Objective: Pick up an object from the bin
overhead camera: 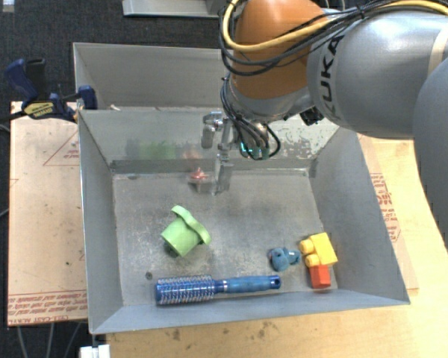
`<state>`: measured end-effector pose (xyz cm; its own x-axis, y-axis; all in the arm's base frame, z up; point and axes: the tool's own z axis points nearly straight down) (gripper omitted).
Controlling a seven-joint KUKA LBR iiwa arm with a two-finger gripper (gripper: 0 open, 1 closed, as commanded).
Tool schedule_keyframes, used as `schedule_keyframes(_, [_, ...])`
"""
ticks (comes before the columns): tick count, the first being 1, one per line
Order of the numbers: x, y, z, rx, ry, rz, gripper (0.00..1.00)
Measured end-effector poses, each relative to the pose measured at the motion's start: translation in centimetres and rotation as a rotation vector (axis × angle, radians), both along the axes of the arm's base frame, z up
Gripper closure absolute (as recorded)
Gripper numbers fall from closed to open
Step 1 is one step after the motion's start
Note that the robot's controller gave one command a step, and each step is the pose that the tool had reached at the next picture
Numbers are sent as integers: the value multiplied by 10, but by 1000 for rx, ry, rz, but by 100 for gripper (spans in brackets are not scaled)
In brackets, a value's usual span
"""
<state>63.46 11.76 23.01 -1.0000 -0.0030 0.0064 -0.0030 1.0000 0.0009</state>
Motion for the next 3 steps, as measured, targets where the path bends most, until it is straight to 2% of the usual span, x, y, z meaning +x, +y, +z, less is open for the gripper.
schedule_keyframes(1, [2, -1, 5, 1, -8, -3, 100])
schedule_keyframes(2, [1, -3, -65, -2, -2, -248, 100])
schedule_keyframes(3, [-7, 11, -59, 0, -6, -264, 100])
